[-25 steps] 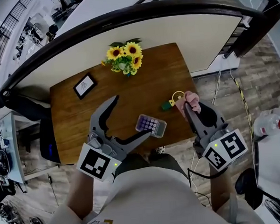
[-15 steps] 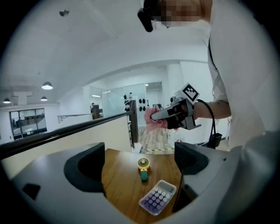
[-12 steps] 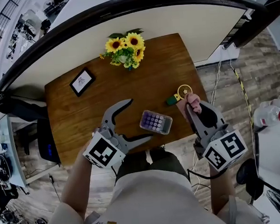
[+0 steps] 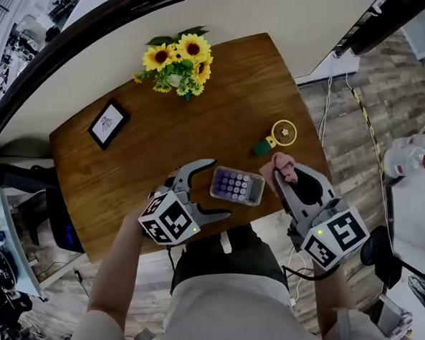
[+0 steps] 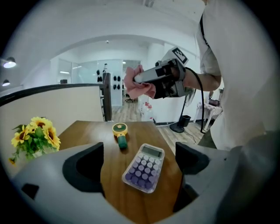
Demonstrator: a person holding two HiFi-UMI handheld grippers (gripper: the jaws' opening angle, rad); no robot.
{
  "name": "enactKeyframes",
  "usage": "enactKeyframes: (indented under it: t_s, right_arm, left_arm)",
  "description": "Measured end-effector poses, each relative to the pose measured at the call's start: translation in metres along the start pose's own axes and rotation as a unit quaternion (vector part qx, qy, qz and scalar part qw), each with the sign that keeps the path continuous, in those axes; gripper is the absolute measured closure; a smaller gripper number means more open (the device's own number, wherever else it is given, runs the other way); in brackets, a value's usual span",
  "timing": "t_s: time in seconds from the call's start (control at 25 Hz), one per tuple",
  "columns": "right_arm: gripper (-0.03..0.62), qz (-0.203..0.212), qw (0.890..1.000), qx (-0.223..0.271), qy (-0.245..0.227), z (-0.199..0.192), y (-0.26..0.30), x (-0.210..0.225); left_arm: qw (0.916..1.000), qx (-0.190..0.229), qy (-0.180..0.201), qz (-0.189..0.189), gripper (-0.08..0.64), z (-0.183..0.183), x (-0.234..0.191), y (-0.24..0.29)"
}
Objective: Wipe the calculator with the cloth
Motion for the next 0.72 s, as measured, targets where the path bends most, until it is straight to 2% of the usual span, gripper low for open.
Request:
enactKeyframes:
  t_s: [0.32, 0.6, 0.72]
  right_arm:
    - [0.525, -0.015, 0.999, -0.026, 0.024, -0.054, 0.017, 0.016]
    - [0.525, -0.025, 0.998, -0.036, 0.045, -0.094, 0.032, 0.024]
    - [0.525, -0.03, 0.998, -0.039, 0.05, -0.107, 0.036, 0.028]
  left_arm:
    - [0.9976, -0.053, 0.016, -0.042, 0.075, -0.068, 0.007, 0.05]
    - [0.9929, -0.086, 0.031, -0.076, 0.075, -0.106, 0.009, 0.072]
    - [0.9901, -0.099, 0.053, -0.084, 0.075, -0.114, 0.01, 0.079]
Point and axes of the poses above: the fingertips, and each gripper's own axes: y forward along the fingers, x to its right, z out of its top, the point moved 2 cm from there along -y, backward along the fingers, and after that the axes turned 8 degrees about z, right-handed, at the moved point
